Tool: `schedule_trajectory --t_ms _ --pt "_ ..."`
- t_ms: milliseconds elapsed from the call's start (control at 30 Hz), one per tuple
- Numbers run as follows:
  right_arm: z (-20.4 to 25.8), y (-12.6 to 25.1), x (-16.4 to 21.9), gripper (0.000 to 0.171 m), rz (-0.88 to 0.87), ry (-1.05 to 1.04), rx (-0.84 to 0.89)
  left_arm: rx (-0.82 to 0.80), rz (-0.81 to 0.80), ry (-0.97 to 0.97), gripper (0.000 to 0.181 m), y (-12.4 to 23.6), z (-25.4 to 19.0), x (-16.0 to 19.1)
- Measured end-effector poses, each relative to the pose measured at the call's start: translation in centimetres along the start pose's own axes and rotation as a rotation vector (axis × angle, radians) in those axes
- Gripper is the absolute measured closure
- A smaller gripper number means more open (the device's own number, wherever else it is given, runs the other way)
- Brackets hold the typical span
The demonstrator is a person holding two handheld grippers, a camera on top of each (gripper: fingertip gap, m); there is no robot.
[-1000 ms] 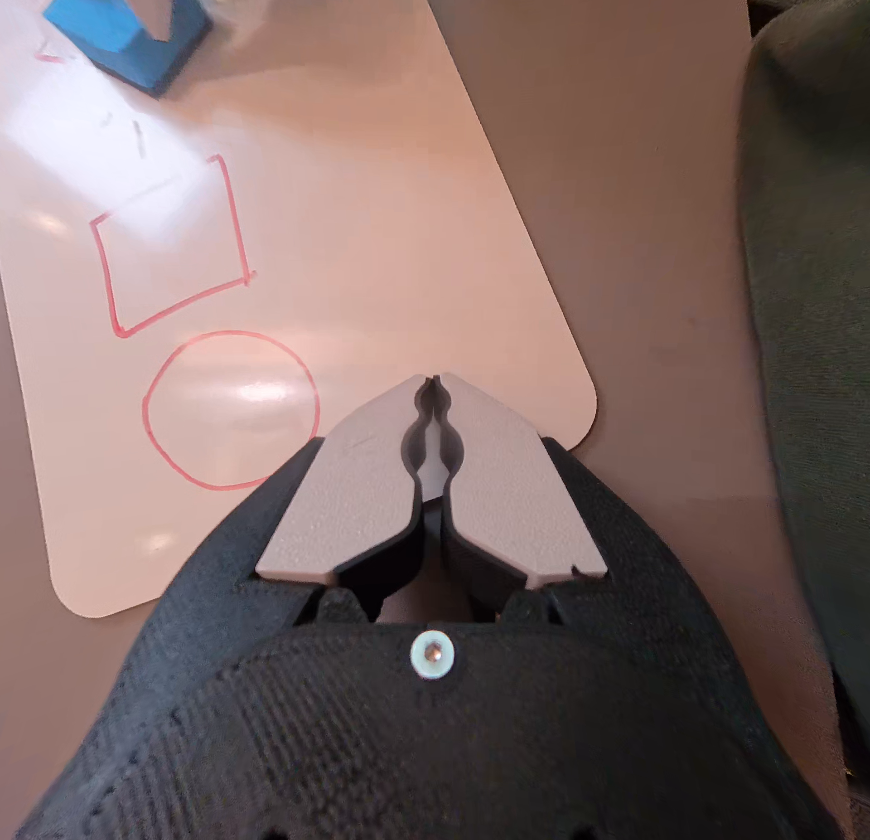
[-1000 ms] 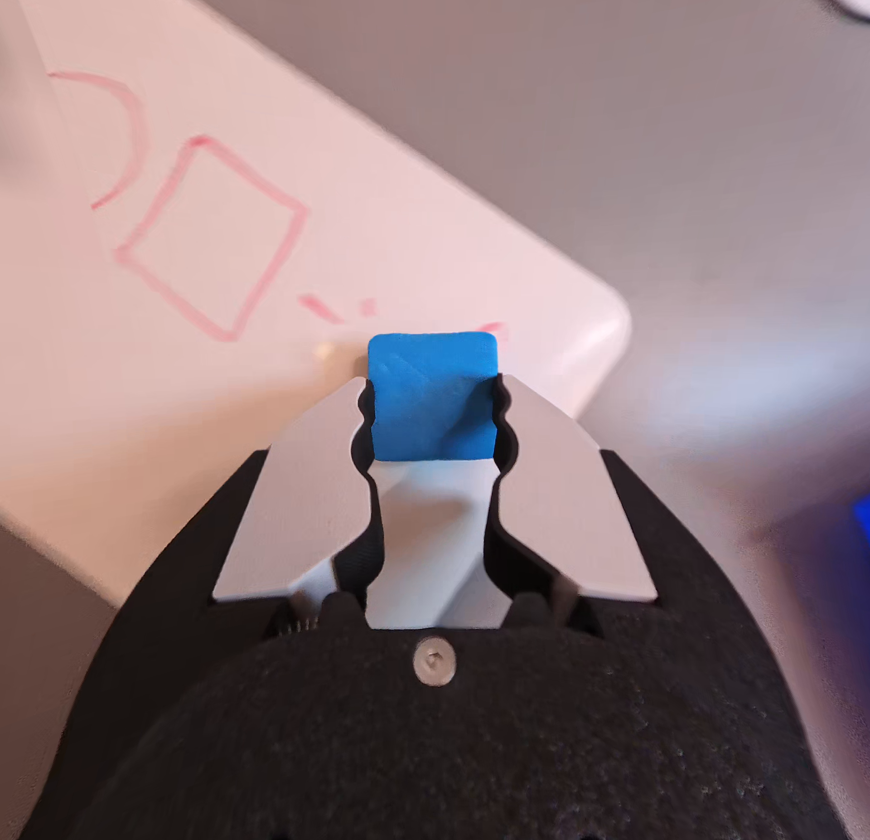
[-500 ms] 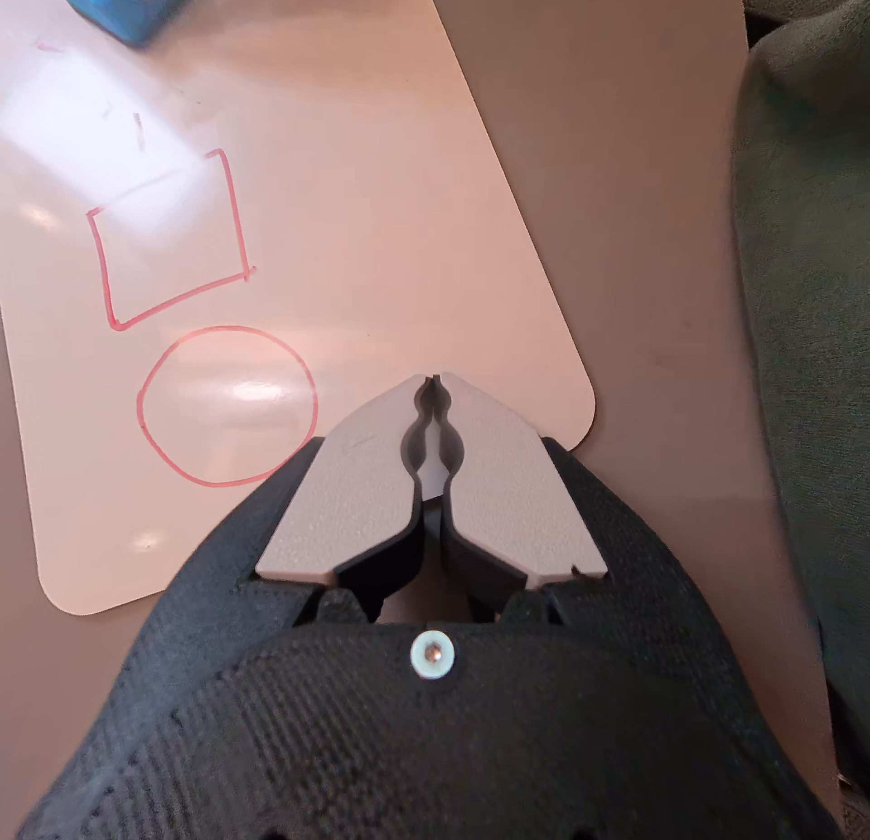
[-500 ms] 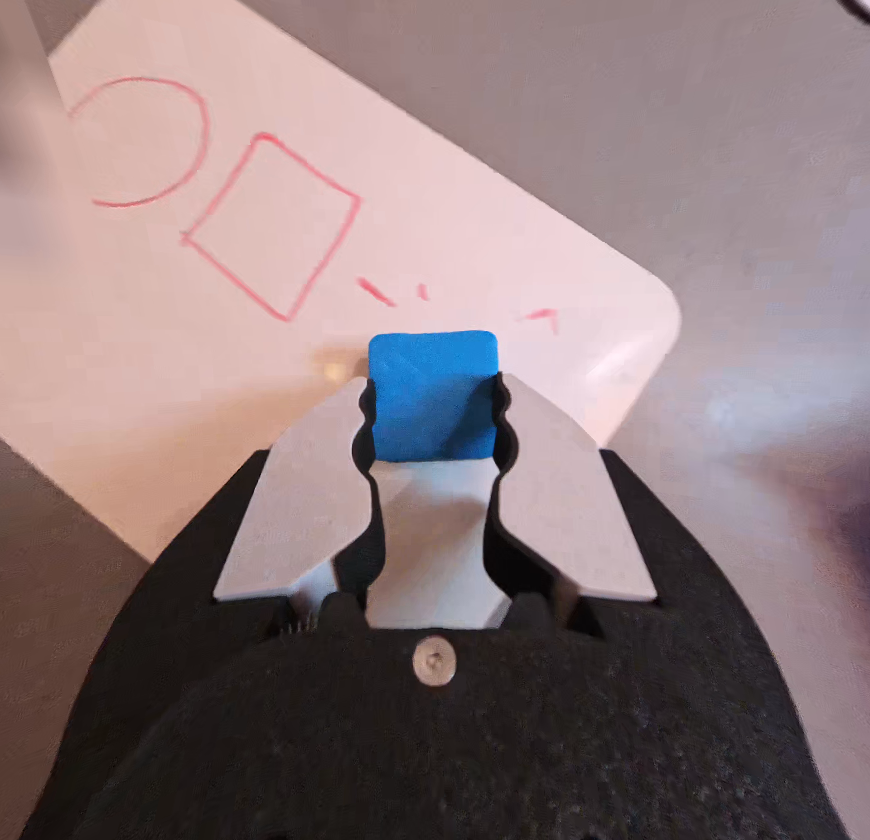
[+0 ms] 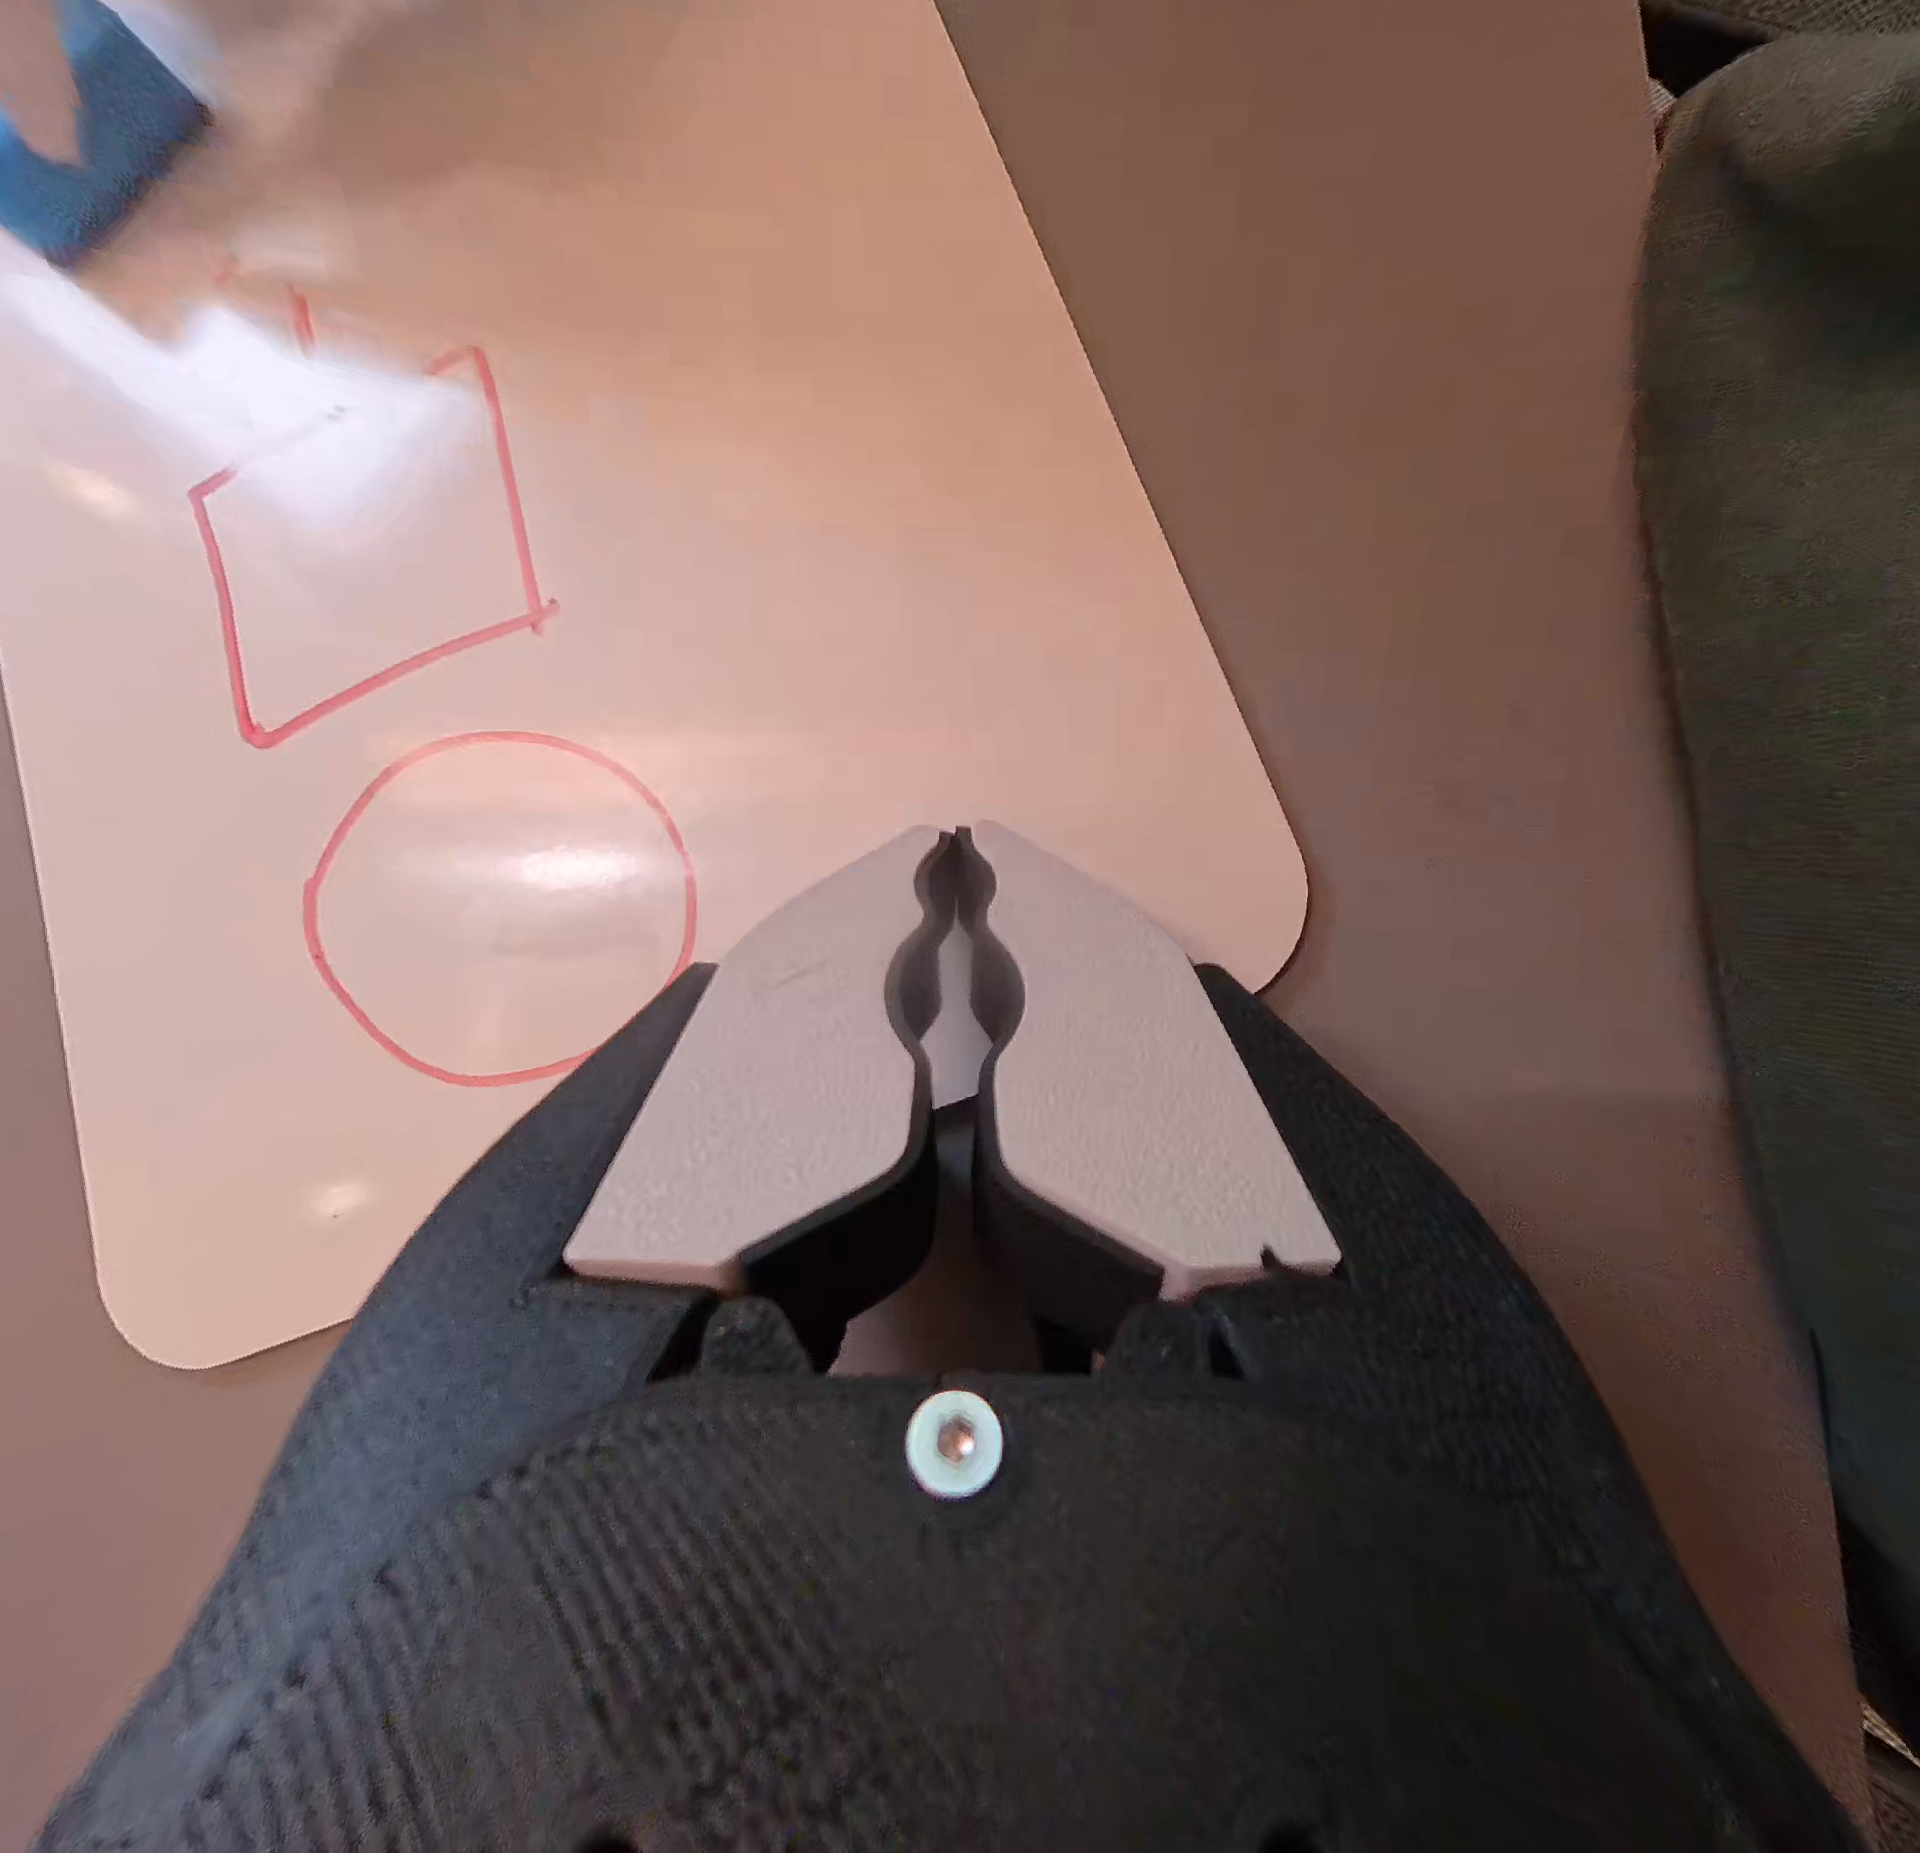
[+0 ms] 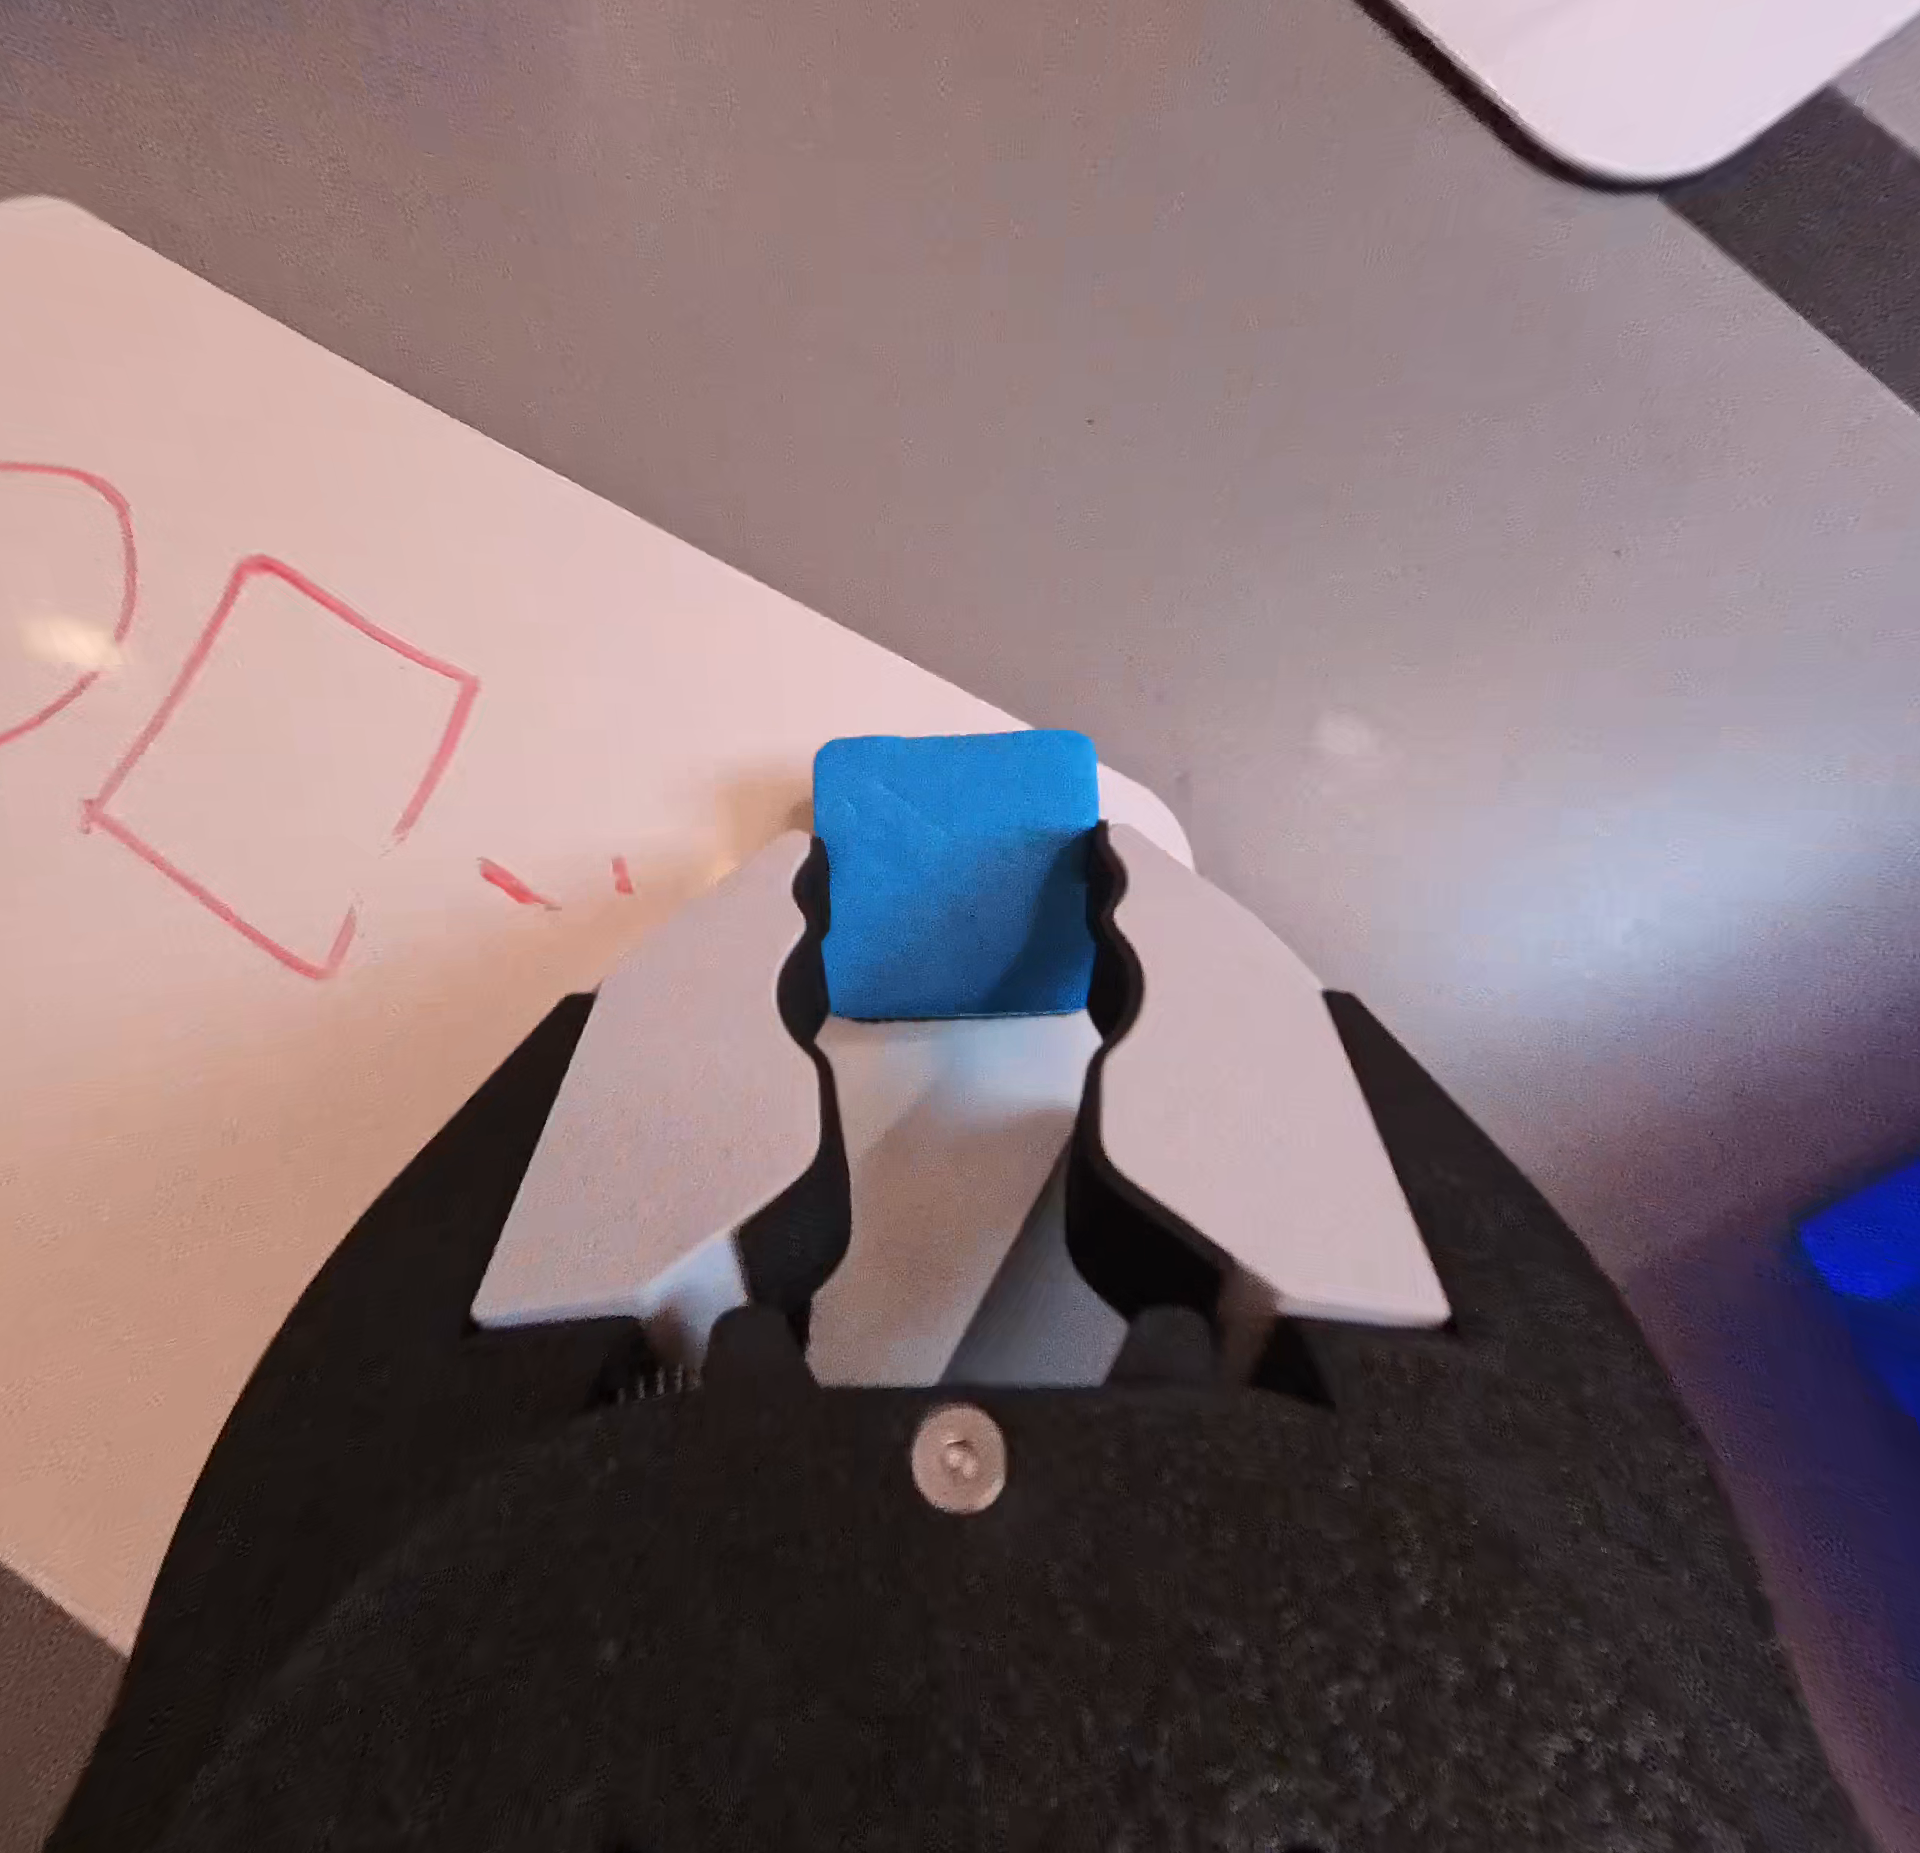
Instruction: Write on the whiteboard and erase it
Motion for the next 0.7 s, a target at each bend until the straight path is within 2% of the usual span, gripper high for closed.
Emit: schedule_trajectory --t_ms 67,167,233,267,367,400,433,533,567,600,633,700 --pt "0.8 0.3 0.4 0.123 0.010 0.016 -0.003 -0.007 0.000 0.000 0.181 0.0 0.0 0.0" --pt "9.9 0.0 0.4 0.123 0.014 0.184 -0.149 0.004 -0.001 0.005 0.181 0.1 0.0 0.1" --pt "12.1 -0.2 0.2 0.123 0.018 0.266 -0.159 0.011 -0.003 0.004 0.181 0.0 0.0 0.1" --pt "10.3 -0.3 0.0 0.123 0.010 0.209 -0.141 0.010 -0.003 0.001 0.181 0.1 0.0 0.1" --pt "0.4 0.2 0.3 0.123 -0.028 -0.036 0.035 0.002 -0.003 -0.009 0.181 0.1 -0.1 0.1" --pt "-0.2 0.5 0.6 0.123 -0.014 -0.040 0.050 -0.001 -0.004 -0.009 0.181 0.1 -0.1 0.1" --pt "1.2 0.6 0.7 0.123 0.003 0.007 0.032 -0.001 -0.004 -0.008 0.181 0.1 -0.1 0.2" --pt "10.6 0.2 0.6 0.123 0.018 0.192 -0.143 0.011 -0.006 -0.001 0.181 0.1 0.0 0.2" --pt "12.5 0.1 0.5 0.124 0.025 0.259 -0.158 0.014 -0.008 0.002 0.181 0.1 0.0 0.2" --pt "12.3 -0.1 0.4 0.123 0.030 0.268 -0.159 0.015 -0.009 0.002 0.181 0.1 0.0 0.2" --pt "10.1 -0.3 0.1 0.123 0.020 0.197 -0.133 0.012 -0.008 0.000 0.181 0.1 0.0 0.2" --pt "2.3 -0.1 0.0 0.123 -0.025 0.000 -0.006 0.004 -0.004 -0.009 0.181 0.1 0.0 0.2"
Point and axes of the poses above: each gripper's, where its closed fingertips meet, y back along the fingers, x out of its underside, z = x × y across the jaws, the point moved 4 cm from there along y, back along the fingers, and after that the axes turned 3 degrees about z, right-handed, at the moved point
